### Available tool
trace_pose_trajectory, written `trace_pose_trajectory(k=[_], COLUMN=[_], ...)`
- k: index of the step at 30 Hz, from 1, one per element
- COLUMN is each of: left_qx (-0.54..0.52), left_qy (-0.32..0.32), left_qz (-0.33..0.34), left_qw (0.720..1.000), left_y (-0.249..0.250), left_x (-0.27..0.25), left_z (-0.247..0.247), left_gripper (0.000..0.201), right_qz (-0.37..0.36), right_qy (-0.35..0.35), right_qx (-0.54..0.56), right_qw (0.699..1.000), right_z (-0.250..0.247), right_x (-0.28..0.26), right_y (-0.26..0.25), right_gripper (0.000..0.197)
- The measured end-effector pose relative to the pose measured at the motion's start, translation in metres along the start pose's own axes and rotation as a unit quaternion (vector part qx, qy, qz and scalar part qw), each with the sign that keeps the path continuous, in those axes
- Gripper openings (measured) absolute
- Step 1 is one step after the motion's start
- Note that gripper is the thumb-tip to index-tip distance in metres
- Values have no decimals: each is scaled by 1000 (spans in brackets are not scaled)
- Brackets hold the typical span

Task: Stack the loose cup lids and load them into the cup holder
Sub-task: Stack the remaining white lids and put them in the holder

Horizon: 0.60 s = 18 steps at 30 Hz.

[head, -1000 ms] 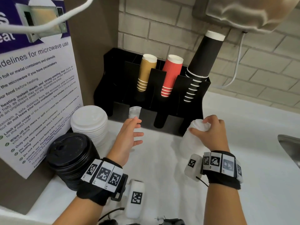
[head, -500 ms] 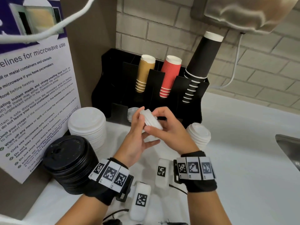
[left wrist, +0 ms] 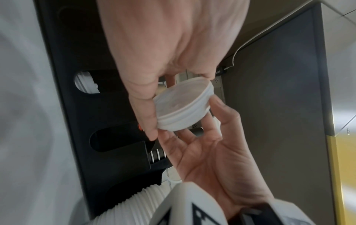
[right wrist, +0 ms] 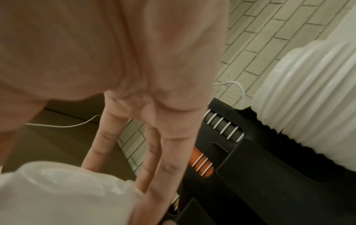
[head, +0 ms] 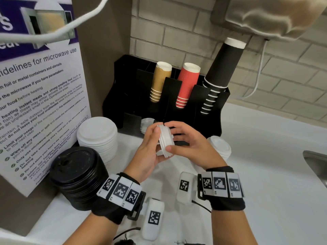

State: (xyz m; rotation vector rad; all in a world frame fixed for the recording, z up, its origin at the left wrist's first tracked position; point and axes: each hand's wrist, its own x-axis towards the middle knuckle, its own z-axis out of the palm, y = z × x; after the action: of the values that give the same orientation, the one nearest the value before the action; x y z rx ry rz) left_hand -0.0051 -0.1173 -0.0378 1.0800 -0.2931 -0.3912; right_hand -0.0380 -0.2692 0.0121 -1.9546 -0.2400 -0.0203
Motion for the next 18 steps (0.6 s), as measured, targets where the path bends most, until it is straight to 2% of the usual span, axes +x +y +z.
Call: trace_pose_trajectory(k=[6,10,15,18], left_qx=[18,6,-18,-19], left_qy=[5,25,44,94], left_qz=[-2,-5,13,19], left_qw=[1000,1000,999,995], left_y=[-2,-2,1,0], left_x=[-4,-5,-4,-3], left_z=[1,-2,-9,-11], left_gripper=[60,65,58,57], right_qz=[3,0,-19,-44], right_qy=[-10,-15,-31,-5], right_qx=[-13,-39,-87,-100], right_qw=[1000,999,996,994], right_z=[2,6,0,-1], right_x=[0,8,40,65], right_y=[3,-1,-13,-16], right_gripper=[62,61,60,58])
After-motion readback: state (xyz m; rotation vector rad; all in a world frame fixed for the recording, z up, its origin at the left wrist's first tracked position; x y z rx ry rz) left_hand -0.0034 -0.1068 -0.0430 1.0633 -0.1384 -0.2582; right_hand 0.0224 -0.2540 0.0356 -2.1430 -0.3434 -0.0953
